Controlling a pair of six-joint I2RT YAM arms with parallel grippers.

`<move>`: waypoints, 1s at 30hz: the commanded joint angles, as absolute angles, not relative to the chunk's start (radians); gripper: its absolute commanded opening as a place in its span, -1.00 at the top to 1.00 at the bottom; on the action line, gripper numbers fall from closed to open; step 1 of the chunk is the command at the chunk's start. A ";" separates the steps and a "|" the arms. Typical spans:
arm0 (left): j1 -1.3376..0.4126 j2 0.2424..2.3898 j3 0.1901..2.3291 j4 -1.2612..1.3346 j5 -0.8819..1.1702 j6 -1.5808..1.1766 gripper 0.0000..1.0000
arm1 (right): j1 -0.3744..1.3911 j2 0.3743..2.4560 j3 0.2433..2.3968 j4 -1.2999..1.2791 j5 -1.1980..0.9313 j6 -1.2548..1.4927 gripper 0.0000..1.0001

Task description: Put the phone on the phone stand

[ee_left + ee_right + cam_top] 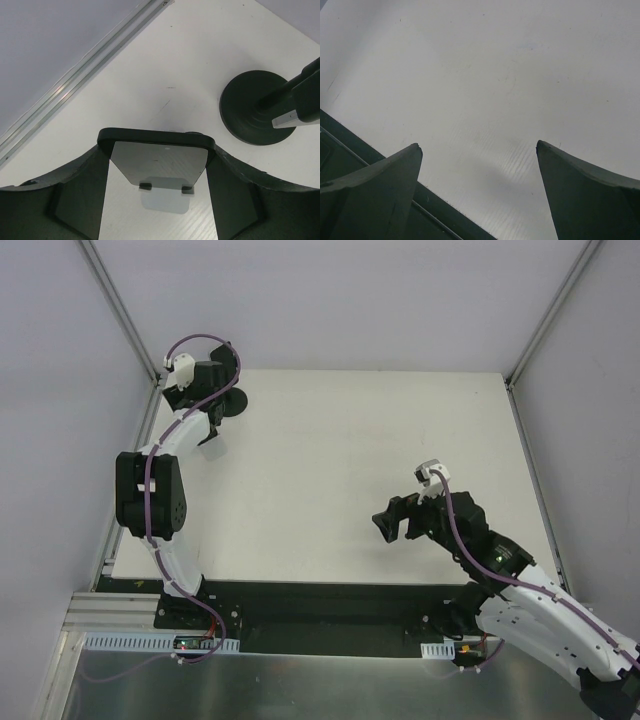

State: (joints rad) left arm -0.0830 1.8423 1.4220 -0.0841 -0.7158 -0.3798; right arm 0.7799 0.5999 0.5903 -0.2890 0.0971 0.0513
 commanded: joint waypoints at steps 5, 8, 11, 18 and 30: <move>-0.071 1.824 1.390 0.043 -0.746 -0.397 1.00 | 0.764 0.615 0.617 -0.275 0.069 0.069 -0.99; -0.071 1.827 1.390 0.041 -0.736 -0.410 1.00 | 0.762 0.614 0.615 -0.275 0.069 0.071 -0.99; -0.071 1.825 1.393 0.041 -0.724 -0.420 1.00 | 0.761 0.615 0.614 -0.275 0.067 0.072 -0.99; -0.069 1.836 1.414 0.041 -0.700 -0.422 1.00 | 0.758 0.626 0.612 -0.267 0.057 0.078 -0.99; -0.066 1.815 1.387 0.005 -0.650 -0.443 -0.98 | 0.753 0.618 0.611 -0.267 0.044 0.090 -0.99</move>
State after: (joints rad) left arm -0.0700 1.8458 1.3922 -0.0051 -0.6777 -0.4023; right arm 0.7593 0.6285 0.5903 -0.2882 0.0616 0.0711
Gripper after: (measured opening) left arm 0.965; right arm 0.995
